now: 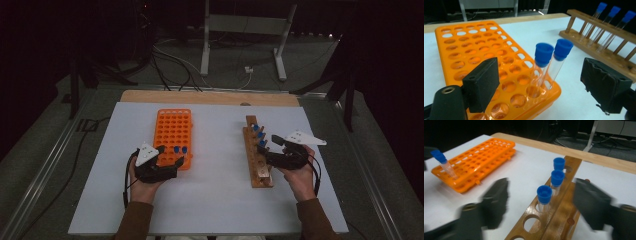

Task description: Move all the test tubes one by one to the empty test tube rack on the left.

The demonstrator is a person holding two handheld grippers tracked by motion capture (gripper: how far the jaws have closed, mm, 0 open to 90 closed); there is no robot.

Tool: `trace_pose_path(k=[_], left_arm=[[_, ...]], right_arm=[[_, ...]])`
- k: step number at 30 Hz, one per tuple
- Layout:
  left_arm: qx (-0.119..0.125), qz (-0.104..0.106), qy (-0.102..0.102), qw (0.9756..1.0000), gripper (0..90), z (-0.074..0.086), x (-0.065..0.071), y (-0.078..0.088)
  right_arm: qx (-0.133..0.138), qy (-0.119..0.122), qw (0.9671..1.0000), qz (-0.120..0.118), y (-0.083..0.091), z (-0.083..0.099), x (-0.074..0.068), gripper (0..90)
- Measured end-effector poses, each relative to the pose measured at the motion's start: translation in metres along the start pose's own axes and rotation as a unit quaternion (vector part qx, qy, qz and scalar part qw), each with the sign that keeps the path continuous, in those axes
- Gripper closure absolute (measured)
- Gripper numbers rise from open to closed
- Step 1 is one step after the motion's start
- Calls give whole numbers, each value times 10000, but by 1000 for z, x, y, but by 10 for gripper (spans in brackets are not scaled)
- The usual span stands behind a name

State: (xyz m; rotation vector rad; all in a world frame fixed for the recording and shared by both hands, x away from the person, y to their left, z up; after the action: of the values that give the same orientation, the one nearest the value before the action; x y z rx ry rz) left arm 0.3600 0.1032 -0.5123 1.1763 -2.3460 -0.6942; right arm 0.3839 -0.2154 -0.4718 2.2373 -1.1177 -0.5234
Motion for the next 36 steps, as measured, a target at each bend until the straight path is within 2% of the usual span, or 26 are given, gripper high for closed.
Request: trace_pose_path(k=[1, 4, 6, 9, 14, 18, 22, 27, 36], left_arm=[[17, -3, 40, 10000, 136, -1, 0, 1], [62, 7, 112, 9999, 71, -3, -1, 4], [74, 60, 144, 9999, 23, -5, 0, 5], [134, 63, 148, 9998, 16, -8, 0, 6], [205, 68, 174, 9996, 16, -11, 1, 9], [233, 77, 200, 9995, 16, -12, 1, 9], [258, 107, 214, 9994, 16, -13, 1, 10], [236, 129, 187, 9995, 16, -14, 4, 9], [228, 180, 153, 9995, 16, -15, 9, 8]], right_arm=[[-33, 10, 10000, 30, -2, 1, 0, 415], [-124, 54, 9996, 250, -8, 4, 2, 523], [-141, -21, 9996, 241, -11, 5, 4, 560], [-238, -90, 9995, 204, -19, 8, 6, 602], [-436, 65, 9985, 314, -33, 11, 4, 675], [-507, 59, 9982, 306, -41, 12, 5, 753], [-555, 156, 9977, 344, -42, 11, 5, 761], [-587, 167, 9977, 285, -42, 11, 5, 764], [-363, 61, 9991, 208, -26, 3, 6, 764]])
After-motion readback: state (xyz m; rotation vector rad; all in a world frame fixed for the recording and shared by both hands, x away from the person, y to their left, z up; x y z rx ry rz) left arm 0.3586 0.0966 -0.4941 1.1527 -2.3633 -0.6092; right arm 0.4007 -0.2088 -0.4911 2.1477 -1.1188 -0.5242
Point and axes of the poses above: each handheld gripper's, and its own axes: y roughly backward along the jaws, z roughly out of its underside, x roughly to its right, the point moved 9 cm from there along -y, roughly forward along the jaws, and after that the axes turned 14 degrees about -x, right-handed, at the moved point
